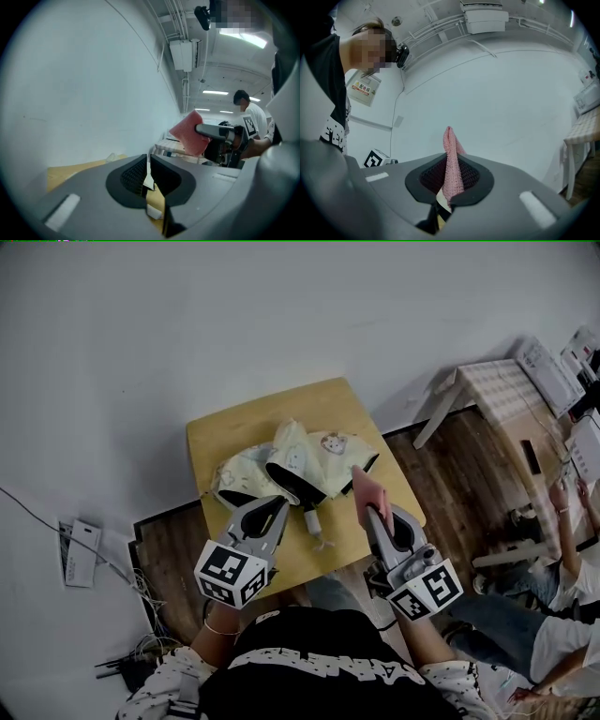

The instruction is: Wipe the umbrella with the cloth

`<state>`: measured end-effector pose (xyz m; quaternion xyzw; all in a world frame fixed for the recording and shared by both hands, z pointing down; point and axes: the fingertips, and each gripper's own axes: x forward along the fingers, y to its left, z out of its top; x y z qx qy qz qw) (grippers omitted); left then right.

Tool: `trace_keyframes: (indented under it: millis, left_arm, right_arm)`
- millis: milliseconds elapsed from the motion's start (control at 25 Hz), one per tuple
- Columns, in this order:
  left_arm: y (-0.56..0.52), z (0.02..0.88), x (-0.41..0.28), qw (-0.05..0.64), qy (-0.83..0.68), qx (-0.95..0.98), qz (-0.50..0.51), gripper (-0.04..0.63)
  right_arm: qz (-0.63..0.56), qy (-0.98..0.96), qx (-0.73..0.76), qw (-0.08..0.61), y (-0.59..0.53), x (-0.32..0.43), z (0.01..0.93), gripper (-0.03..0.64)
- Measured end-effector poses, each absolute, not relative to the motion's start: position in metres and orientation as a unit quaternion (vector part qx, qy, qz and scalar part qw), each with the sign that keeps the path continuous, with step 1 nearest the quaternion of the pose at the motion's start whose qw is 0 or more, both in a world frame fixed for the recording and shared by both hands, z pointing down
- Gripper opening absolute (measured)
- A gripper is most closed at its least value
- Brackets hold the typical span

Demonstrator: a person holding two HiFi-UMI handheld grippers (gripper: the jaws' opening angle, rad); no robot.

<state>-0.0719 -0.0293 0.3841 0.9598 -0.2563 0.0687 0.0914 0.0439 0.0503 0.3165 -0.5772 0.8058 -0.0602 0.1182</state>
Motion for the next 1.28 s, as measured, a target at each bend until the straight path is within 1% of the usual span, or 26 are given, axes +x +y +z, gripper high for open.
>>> trace_keyframes:
  millis: [160, 320, 520, 680, 880, 1000, 1040, 1280]
  left_arm:
    - [-0.052, 0.395, -0.07, 0.078, -0.291, 0.949, 0.094, 0.002]
    - [-0.079, 0.409, -0.075, 0.074, -0.336, 0.932, 0.116, 0.048]
    - [-0.107, 0.435, -0.08, 0.07, -0.377, 0.909, 0.161, 0.072]
    - [-0.12, 0.456, -0.08, 0.075, -0.394, 0.895, 0.194, 0.103]
    - [-0.134, 0.474, -0.071, 0.08, -0.403, 0.885, 0.22, 0.11]
    - [-0.143, 0.477, -0.071, 0.081, -0.416, 0.877, 0.225, 0.102]
    - [-0.145, 0.477, -0.071, 0.08, -0.418, 0.876, 0.225, 0.004]
    - [-0.142, 0.469, -0.072, 0.08, -0.424, 0.877, 0.213, -0.001]
  right_arm:
    - [-0.062, 0.823, -0.551, 0.128, 0.016, 0.055, 0.311, 0.031]
    - [-0.072, 0.842, -0.519, 0.128, -0.016, 0.057, 0.313, 0.031]
    - [-0.099, 0.857, -0.49, 0.13, -0.05, 0.059, 0.321, 0.031]
    - [-0.109, 0.867, -0.469, 0.124, -0.067, 0.059, 0.326, 0.031]
    - [-0.126, 0.871, -0.46, 0.118, -0.084, 0.068, 0.336, 0.031]
    - [-0.127, 0.874, -0.457, 0.103, -0.095, 0.071, 0.346, 0.031]
    - [-0.127, 0.875, -0.458, 0.095, -0.099, 0.072, 0.352, 0.031]
    - [-0.135, 0.881, -0.45, 0.062, -0.123, 0.07, 0.379, 0.031]
